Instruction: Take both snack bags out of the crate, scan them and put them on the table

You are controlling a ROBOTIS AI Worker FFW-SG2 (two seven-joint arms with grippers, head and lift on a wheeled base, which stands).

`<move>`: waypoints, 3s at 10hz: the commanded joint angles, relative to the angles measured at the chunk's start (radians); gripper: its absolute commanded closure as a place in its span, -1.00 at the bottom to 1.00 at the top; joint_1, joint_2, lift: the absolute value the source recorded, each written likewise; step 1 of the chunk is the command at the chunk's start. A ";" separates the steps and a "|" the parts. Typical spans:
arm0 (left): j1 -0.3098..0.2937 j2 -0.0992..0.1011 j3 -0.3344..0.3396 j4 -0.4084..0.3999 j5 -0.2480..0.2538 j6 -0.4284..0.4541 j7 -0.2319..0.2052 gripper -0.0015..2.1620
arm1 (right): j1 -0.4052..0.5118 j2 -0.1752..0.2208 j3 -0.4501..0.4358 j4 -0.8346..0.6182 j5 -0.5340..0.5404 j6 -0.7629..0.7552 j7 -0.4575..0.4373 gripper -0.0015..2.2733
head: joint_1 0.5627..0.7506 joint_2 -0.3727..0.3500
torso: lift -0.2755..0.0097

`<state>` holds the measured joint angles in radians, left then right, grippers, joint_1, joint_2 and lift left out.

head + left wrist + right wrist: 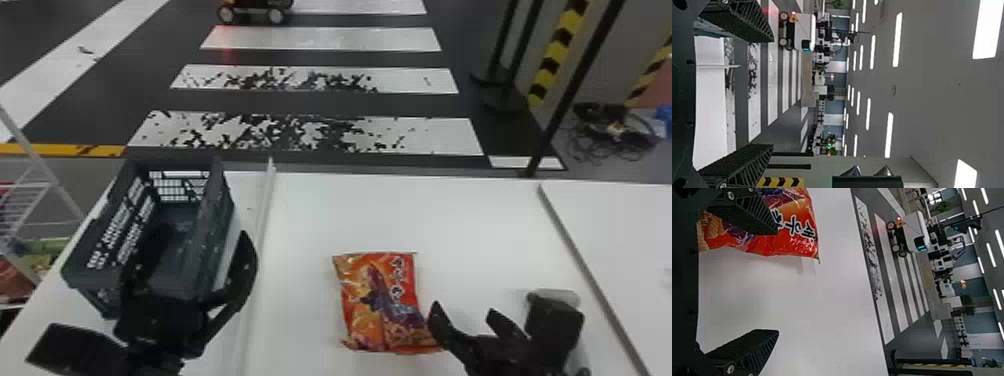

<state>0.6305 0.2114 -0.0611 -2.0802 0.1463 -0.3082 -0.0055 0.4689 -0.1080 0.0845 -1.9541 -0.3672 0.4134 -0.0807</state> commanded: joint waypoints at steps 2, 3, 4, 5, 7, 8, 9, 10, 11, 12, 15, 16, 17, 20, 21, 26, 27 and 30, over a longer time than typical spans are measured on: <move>0.049 0.014 0.032 0.054 0.021 -0.159 -0.057 -0.96 | -0.001 0.016 -0.097 -0.098 -0.104 0.270 0.064 -0.90 | 0.41 0.16 | 0.27; 0.069 0.023 0.038 0.061 0.024 -0.180 -0.067 -0.95 | -0.001 0.022 -0.140 -0.111 -0.160 0.338 0.104 -0.90 | 0.41 0.19 | 0.27; 0.083 0.033 0.041 0.077 0.027 -0.202 -0.068 -0.94 | -0.001 0.028 -0.160 -0.114 -0.177 0.350 0.133 -0.89 | 0.41 0.23 | 0.27; 0.090 0.034 0.043 0.095 0.032 -0.211 -0.068 -0.94 | -0.001 0.034 -0.175 -0.115 -0.187 0.365 0.154 -0.89 | 0.41 0.24 | 0.27; 0.113 0.039 0.044 0.126 0.052 -0.251 -0.068 -0.93 | -0.029 0.065 -0.218 -0.114 -0.205 0.494 0.197 -0.89 | 0.41 0.28 | 0.27; 0.129 0.039 0.049 0.137 0.062 -0.272 -0.068 -0.93 | -0.042 0.071 -0.227 -0.108 -0.214 0.534 0.211 -0.89 | 0.41 0.31 | 0.27; 0.136 0.037 0.052 0.144 0.070 -0.303 -0.070 -0.93 | -0.056 0.077 -0.226 -0.094 -0.223 0.562 0.236 -0.89 | 0.41 0.37 | 0.27; 0.138 0.034 0.052 0.149 0.070 -0.306 -0.070 -0.93 | -0.067 0.082 -0.224 -0.081 -0.228 0.568 0.242 -0.89 | 0.41 0.44 | 0.27; 0.138 0.031 0.052 0.150 0.073 -0.306 -0.074 -0.93 | -0.087 0.085 -0.224 -0.057 -0.229 0.583 0.260 -0.89 | 0.41 0.46 | 0.27; 0.138 0.026 0.052 0.157 0.076 -0.309 -0.079 -0.92 | -0.102 0.087 -0.224 -0.039 -0.239 0.614 0.269 -0.89 | 0.41 0.50 | 0.27; 0.138 0.025 0.052 0.163 0.079 -0.309 -0.079 -0.92 | -0.124 0.091 -0.219 0.007 -0.242 0.614 0.283 -0.89 | 0.41 0.58 | 0.27; 0.138 0.023 0.052 0.166 0.079 -0.309 -0.079 -0.92 | -0.131 0.091 -0.218 0.020 -0.242 0.617 0.292 -0.89 | 0.41 0.58 | 0.27; 0.138 0.022 0.052 0.169 0.079 -0.309 -0.079 -0.92 | -0.138 0.091 -0.213 0.027 -0.242 0.617 0.292 -0.89 | 0.41 0.59 | 0.27; 0.135 0.019 0.052 0.176 0.079 -0.309 -0.079 -0.92 | -0.162 0.091 -0.207 0.060 -0.240 0.623 0.292 -0.68 | 0.41 0.62 | 0.27; 0.135 0.017 0.052 0.183 0.079 -0.309 -0.079 -0.92 | -0.165 0.091 -0.206 0.063 -0.216 0.623 0.292 -0.22 | 0.41 0.63 | 0.27; 0.126 0.014 0.050 0.196 0.081 -0.309 -0.076 -0.92 | -0.154 0.091 -0.196 0.047 -0.144 0.549 0.285 0.98 | 0.41 0.55 | 0.27; 0.124 0.014 0.047 0.201 0.081 -0.309 -0.076 -0.92 | -0.147 0.091 -0.196 0.034 -0.137 0.528 0.280 0.98 | 0.41 0.55 | 0.27; 0.113 0.014 0.046 0.213 0.099 -0.312 -0.076 -0.92 | -0.118 0.091 -0.200 -0.062 -0.079 0.506 0.246 0.98 | 0.41 0.47 | 0.27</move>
<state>0.7481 0.2255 -0.0148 -1.8713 0.2410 -0.6192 -0.0812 0.3445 -0.0169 -0.1157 -1.9885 -0.4672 0.9207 0.1682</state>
